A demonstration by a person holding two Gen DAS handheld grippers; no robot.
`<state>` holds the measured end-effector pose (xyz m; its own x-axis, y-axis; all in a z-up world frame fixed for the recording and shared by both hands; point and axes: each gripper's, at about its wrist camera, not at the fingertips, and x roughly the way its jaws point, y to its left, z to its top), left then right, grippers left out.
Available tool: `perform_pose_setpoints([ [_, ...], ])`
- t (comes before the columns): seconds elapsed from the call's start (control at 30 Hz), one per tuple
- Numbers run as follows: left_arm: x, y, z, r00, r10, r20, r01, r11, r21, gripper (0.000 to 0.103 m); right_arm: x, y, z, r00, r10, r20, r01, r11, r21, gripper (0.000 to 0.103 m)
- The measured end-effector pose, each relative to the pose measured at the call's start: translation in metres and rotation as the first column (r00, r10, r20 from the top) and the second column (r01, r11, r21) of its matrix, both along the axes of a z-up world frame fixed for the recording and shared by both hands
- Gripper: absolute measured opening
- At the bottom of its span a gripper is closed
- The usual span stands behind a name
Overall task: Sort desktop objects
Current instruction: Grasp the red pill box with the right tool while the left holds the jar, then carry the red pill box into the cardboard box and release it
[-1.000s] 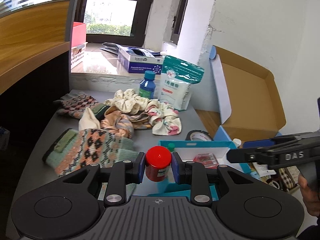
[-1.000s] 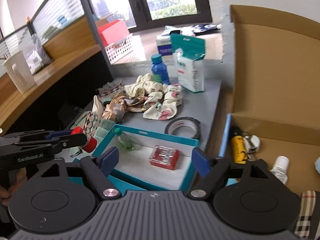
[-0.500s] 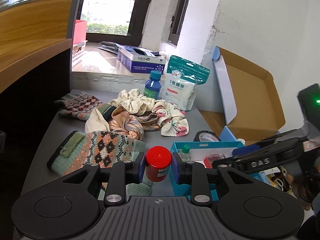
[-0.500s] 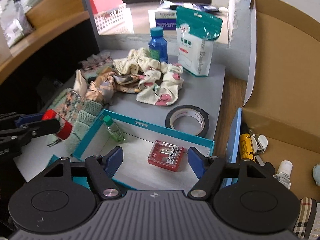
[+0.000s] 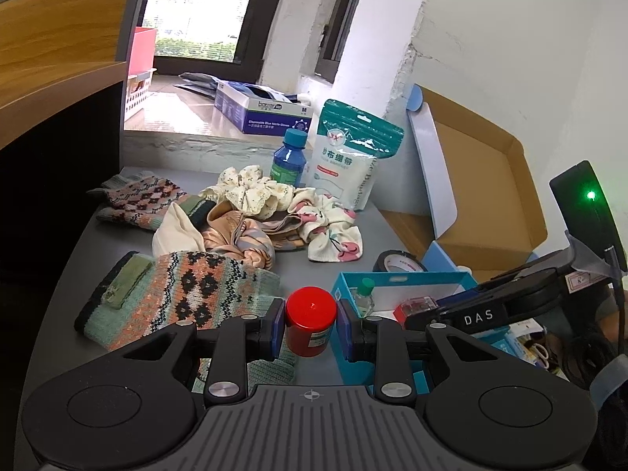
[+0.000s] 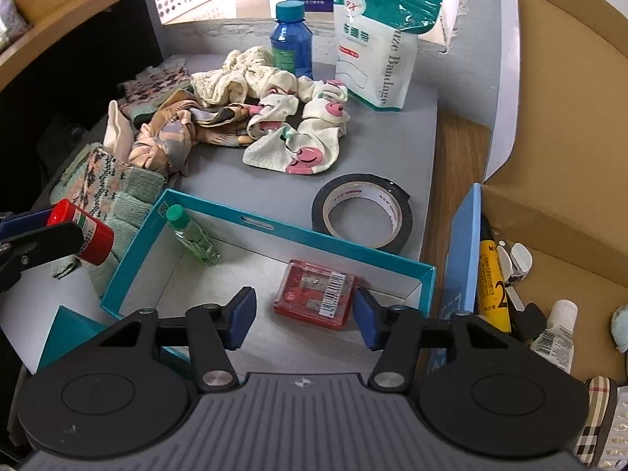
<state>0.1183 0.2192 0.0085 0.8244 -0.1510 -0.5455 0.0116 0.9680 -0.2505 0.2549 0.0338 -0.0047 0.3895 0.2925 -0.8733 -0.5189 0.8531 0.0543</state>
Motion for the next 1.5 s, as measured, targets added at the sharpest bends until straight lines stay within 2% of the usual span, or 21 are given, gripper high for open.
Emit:
perform_pose_setpoints([
  [0.3,0.002,-0.003,0.004,1.0,-0.005,0.0,0.005,1.0,0.001,0.031,-0.003,-0.007,0.005,1.0,-0.009,-0.008,0.009,0.999,0.04,0.049],
  [0.8,0.003,-0.03,0.017,1.0,-0.002,-0.005,0.002,0.999,0.032,0.031,-0.025,-0.04,0.038,0.998,-0.016,0.062,0.003,0.978,0.207,0.049],
  [1.2,0.002,-0.067,0.037,1.0,0.013,0.018,-0.014,0.998,0.064,0.031,-0.04,-0.103,0.055,0.99,-0.093,0.108,0.058,0.955,0.292,0.049],
  [1.5,0.003,-0.098,0.042,0.999,0.032,0.02,-0.033,0.997,0.07,0.031,-0.01,-0.158,0.045,0.976,-0.183,0.123,0.141,0.947,0.289,0.049],
])
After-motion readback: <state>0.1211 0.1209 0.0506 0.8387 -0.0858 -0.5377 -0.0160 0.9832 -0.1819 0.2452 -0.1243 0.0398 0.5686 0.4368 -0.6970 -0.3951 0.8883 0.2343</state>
